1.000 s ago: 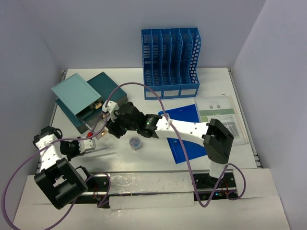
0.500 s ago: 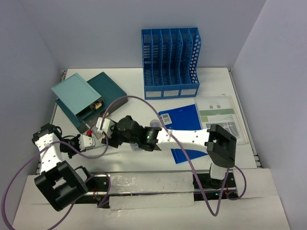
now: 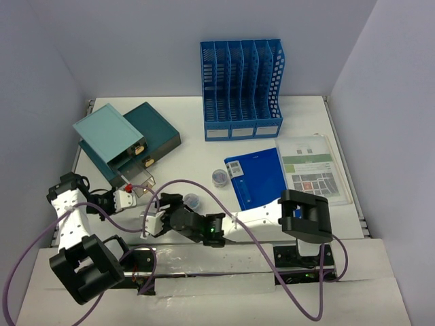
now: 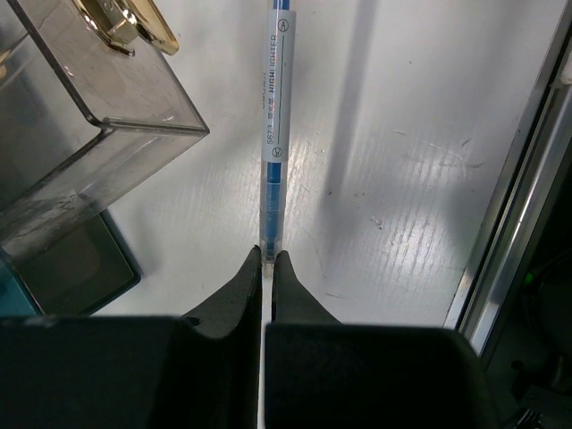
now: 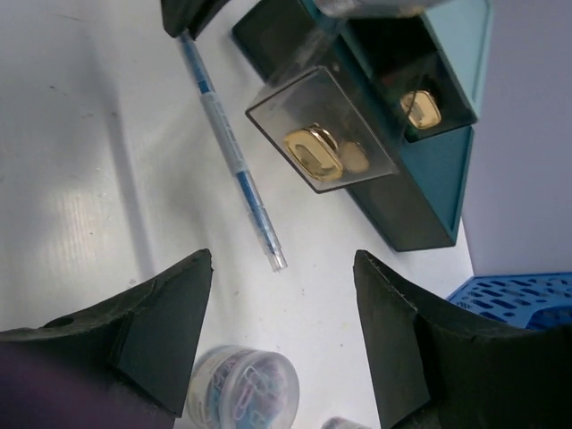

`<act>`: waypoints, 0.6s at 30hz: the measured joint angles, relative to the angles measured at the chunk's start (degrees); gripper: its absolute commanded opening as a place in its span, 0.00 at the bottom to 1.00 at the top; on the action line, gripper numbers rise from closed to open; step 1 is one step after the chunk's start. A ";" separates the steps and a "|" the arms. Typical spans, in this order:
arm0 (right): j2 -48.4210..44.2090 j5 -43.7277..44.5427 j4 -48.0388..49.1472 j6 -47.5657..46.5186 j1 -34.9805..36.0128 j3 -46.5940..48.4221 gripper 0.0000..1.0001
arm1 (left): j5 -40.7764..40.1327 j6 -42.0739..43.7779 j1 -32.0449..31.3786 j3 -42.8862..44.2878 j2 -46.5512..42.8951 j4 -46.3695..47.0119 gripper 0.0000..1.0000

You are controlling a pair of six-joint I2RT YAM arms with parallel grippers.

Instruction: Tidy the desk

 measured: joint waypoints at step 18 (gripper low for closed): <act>-17.45 -25.17 7.68 19.26 -10.76 -12.45 0.79 | 0.50 -0.04 -0.58 0.05 -0.34 -0.84 0.00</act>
